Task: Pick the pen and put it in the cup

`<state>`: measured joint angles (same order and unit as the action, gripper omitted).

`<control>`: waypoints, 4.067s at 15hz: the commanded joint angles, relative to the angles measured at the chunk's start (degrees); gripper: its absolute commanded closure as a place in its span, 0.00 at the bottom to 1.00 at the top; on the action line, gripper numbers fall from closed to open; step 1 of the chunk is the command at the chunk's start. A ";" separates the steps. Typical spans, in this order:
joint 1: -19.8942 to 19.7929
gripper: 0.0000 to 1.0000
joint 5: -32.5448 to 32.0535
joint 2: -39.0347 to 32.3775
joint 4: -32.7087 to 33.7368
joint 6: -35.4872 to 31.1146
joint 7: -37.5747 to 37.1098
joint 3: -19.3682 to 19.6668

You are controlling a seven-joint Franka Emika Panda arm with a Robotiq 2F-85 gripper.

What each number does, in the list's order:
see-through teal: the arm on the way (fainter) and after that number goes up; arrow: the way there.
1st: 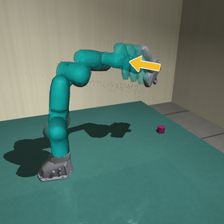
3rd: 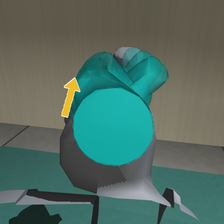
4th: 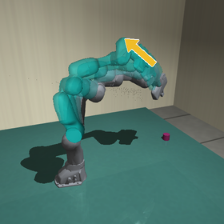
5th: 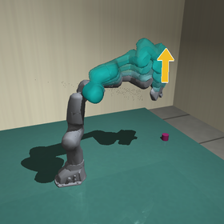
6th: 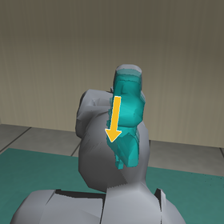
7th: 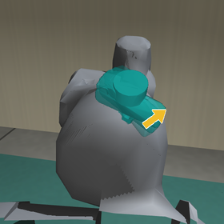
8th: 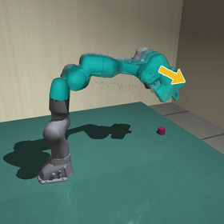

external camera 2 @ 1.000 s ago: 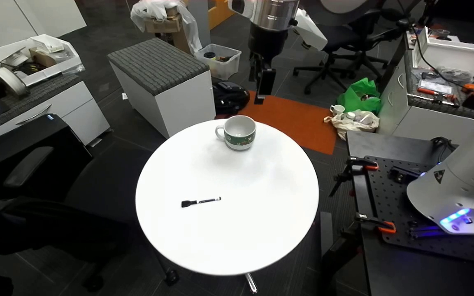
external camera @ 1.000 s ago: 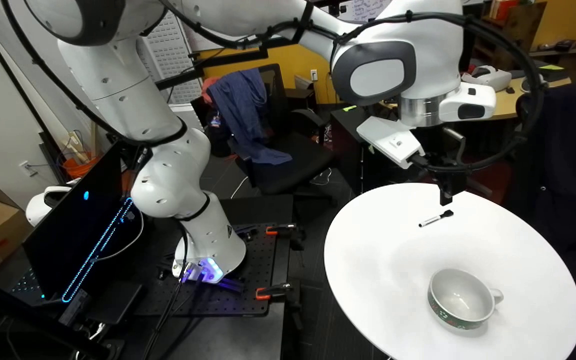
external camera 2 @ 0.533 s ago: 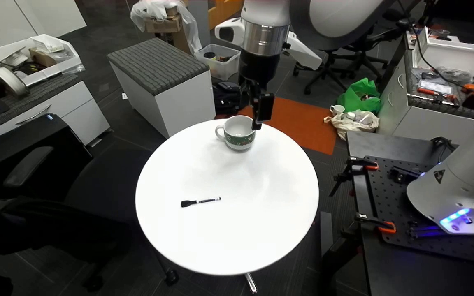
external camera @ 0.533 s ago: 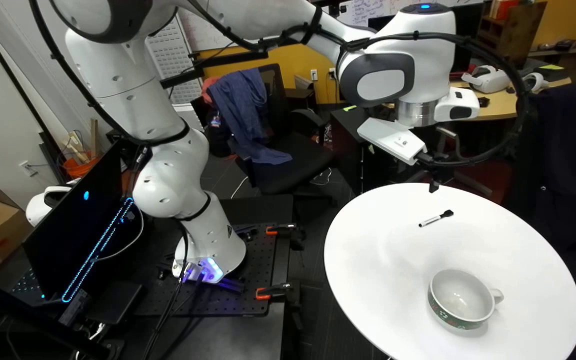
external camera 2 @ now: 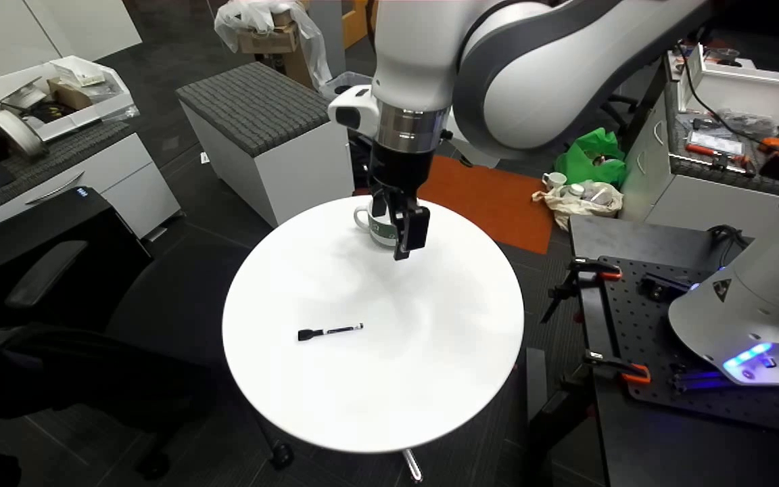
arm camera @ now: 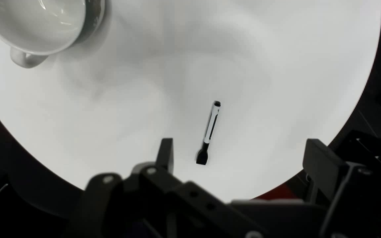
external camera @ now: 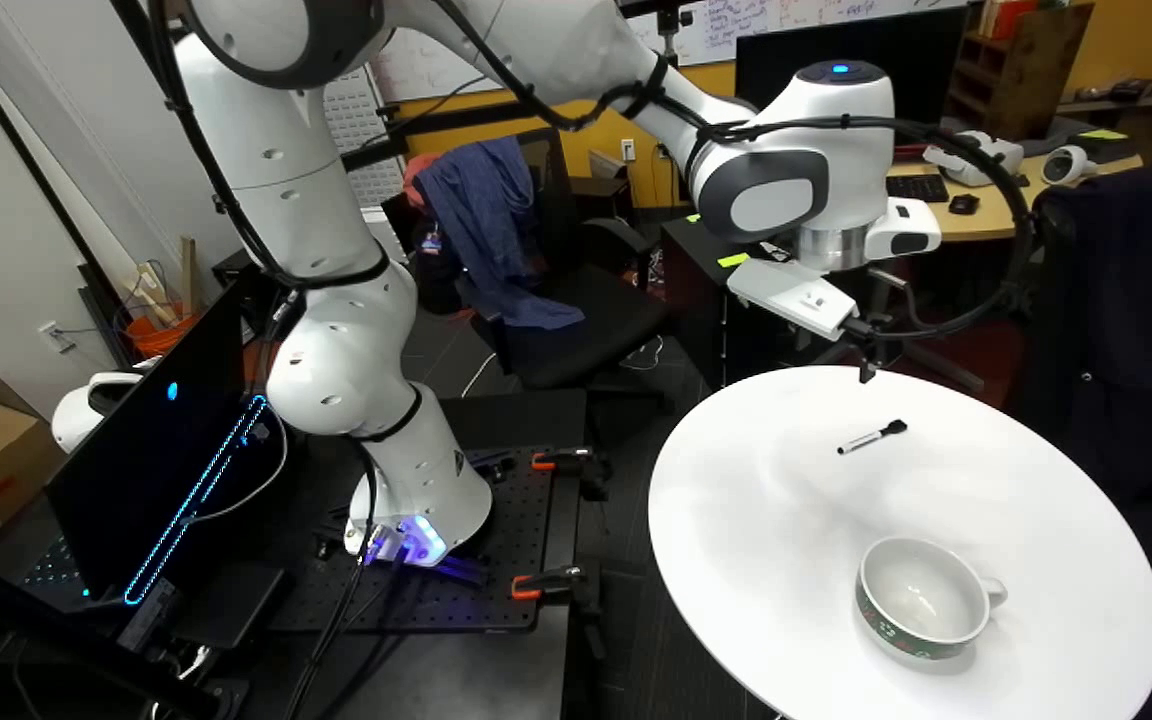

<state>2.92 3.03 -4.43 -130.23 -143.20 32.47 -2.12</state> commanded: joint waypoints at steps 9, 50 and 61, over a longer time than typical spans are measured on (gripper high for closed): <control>-1.04 0.00 -4.86 -13.51 5.20 -6.51 -0.42 -3.61; -3.24 0.00 -8.51 -36.11 17.35 -31.26 -11.22 -6.77; -0.47 0.21 -9.46 -36.69 19.46 -26.16 -16.99 -3.84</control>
<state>2.09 -5.28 -40.59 -112.31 -172.10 17.74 -6.09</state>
